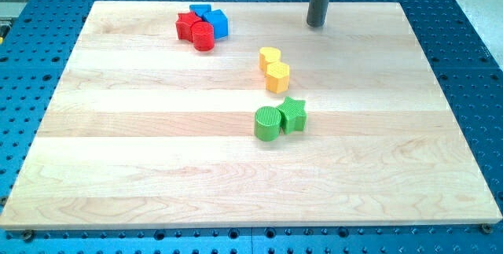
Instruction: Move the hexagon to the top left of green circle
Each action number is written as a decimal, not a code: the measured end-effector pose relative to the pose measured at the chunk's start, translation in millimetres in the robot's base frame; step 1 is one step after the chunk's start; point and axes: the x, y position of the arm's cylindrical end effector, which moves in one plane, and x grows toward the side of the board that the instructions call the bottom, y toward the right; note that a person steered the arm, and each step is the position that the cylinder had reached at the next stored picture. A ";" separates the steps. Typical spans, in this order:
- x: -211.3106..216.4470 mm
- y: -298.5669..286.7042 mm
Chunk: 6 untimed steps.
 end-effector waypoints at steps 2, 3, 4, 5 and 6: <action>28.4 0.0; 61.1 -11.3; 86.9 -48.3; 98.5 -59.5; 156.0 -82.8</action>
